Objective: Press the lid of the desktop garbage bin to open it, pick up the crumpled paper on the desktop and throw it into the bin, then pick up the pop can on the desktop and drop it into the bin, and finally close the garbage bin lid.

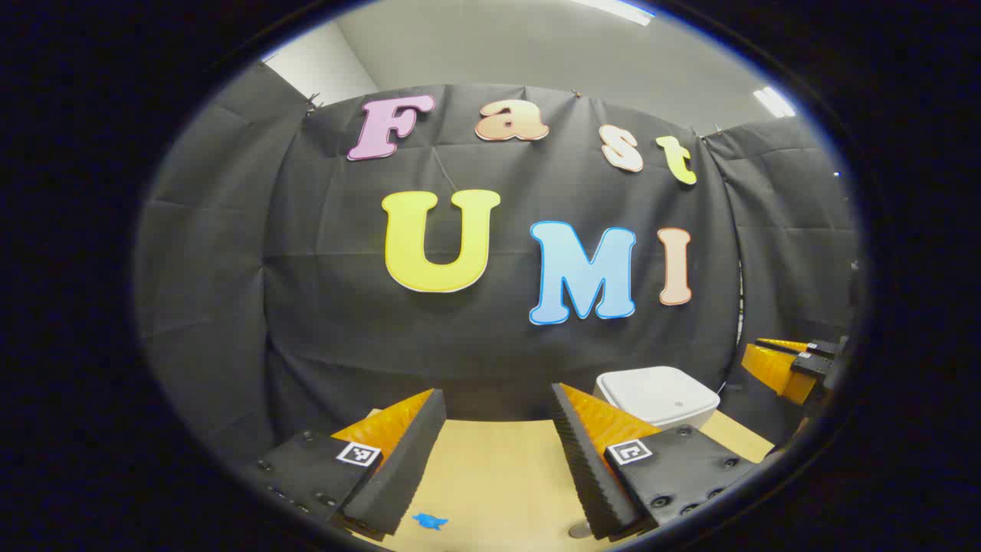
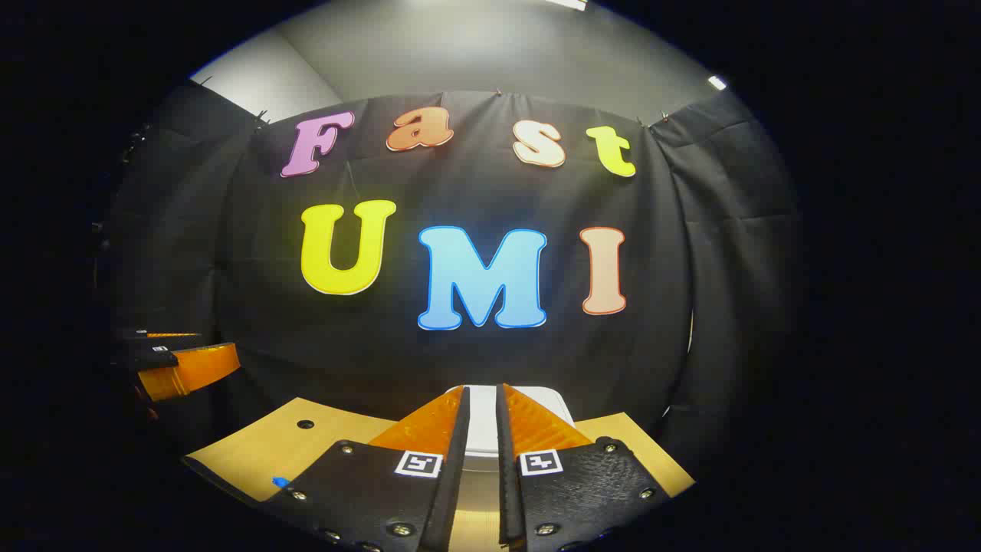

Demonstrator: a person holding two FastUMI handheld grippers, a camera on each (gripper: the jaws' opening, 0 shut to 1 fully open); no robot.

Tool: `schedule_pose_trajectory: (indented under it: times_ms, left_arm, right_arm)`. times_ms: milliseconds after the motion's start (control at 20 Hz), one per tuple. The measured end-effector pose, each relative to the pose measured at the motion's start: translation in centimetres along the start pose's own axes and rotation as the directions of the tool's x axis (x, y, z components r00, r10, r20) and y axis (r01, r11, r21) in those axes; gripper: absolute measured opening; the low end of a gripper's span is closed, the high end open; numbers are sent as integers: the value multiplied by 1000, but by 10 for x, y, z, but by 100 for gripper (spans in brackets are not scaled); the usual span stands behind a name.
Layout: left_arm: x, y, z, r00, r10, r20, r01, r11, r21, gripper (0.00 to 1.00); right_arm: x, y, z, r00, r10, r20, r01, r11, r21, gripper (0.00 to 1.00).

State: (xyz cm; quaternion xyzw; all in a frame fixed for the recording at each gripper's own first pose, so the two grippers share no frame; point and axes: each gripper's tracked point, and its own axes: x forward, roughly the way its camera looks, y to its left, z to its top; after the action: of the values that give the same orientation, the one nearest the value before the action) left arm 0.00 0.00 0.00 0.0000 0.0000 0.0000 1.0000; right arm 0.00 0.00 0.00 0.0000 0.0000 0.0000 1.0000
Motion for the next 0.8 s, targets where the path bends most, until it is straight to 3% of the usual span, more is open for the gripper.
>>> schedule_pose_trajectory:
  times_ms: [100, 200, 250, 800]
  left_arm:
    - [1, -8, 4, 1000, -11, 14, 11, 1000, 9, 95]
    - [4, -14, 6, 1000, -13, 19, 12, 1000, 27, 95]
    - [4, -18, 8, 1000, -16, 24, 15, 999, 33, 95]
    - [9, -21, 9, 999, -13, 31, 11, 998, 54, 95]
  right_arm:
    - [1, 3, -6, 1000, 19, -21, -20, 1000, -4, 23]
    - [-3, -8, -3, 998, -54, -27, 54, 999, -5, 23]
    - [-7, -9, -7, 999, -28, -21, 28, 999, 18, 0]
    - [12, -5, -16, 999, 20, -47, -18, 999, 41, 0]
